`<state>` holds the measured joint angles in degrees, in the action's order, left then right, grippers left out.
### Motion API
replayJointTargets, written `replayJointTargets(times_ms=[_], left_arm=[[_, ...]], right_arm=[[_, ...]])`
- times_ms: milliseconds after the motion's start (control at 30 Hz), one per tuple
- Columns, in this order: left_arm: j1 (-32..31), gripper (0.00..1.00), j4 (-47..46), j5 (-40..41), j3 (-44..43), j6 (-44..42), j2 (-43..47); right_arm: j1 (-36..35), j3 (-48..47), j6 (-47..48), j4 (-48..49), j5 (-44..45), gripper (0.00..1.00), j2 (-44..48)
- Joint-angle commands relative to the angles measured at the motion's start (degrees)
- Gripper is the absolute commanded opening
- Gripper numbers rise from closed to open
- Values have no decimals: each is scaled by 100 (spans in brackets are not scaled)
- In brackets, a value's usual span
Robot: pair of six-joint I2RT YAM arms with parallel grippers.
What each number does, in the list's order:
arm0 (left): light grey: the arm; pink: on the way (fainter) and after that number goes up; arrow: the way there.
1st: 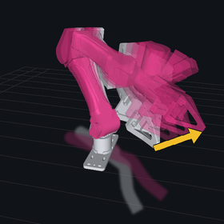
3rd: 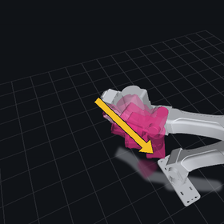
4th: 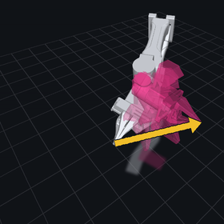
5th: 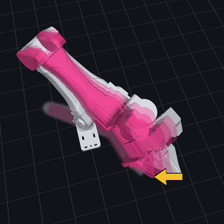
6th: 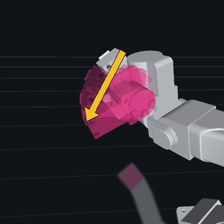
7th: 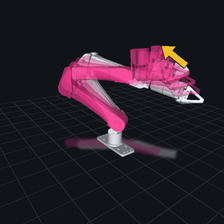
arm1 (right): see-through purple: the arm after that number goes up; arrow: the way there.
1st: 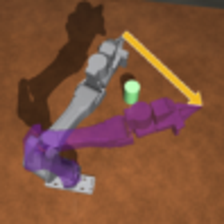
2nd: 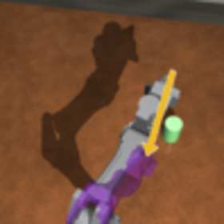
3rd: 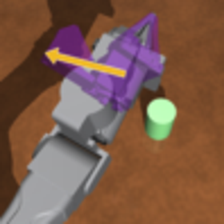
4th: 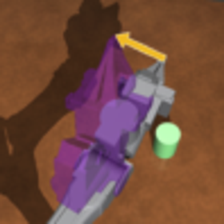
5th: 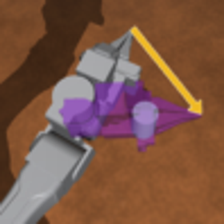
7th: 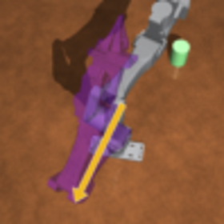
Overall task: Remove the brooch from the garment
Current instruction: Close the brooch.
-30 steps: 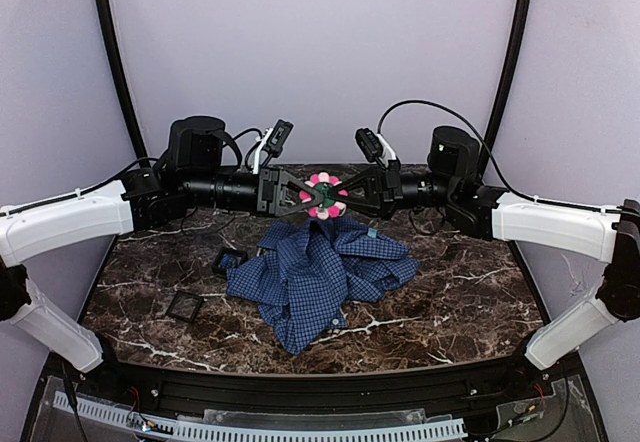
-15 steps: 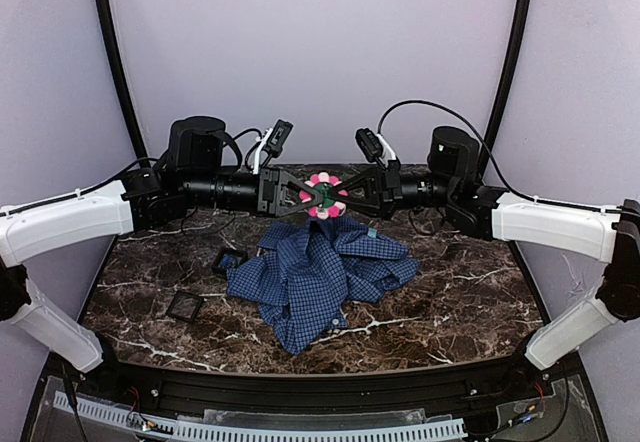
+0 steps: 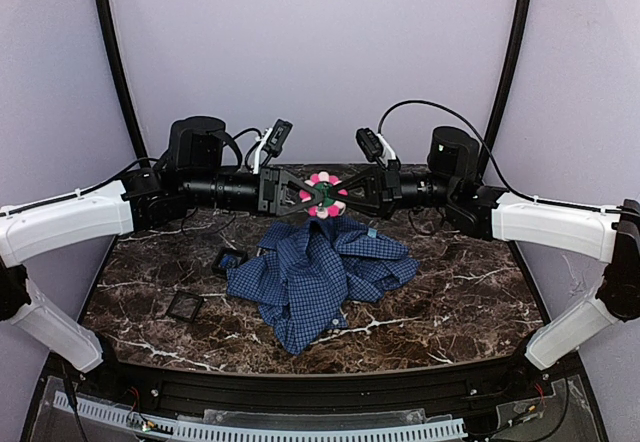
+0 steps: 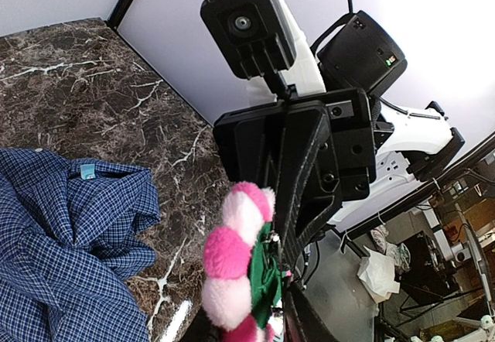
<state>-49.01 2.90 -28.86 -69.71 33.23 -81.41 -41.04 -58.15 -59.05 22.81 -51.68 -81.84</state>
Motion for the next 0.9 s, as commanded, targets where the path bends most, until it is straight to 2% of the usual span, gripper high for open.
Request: replayJointTargets(times_ms=[0,367,867], left_arm=[[58,23,12,370,116,-86,233],[70,24,-91,486,225,-80,337],[69,23,-105,2,-46,-63,-27]], right_arm=[[-47,57,-84,286,-105,0,6],[-44,212,-237,562,-64,0,11],[-45,132,-208,593,-282,0,13]])
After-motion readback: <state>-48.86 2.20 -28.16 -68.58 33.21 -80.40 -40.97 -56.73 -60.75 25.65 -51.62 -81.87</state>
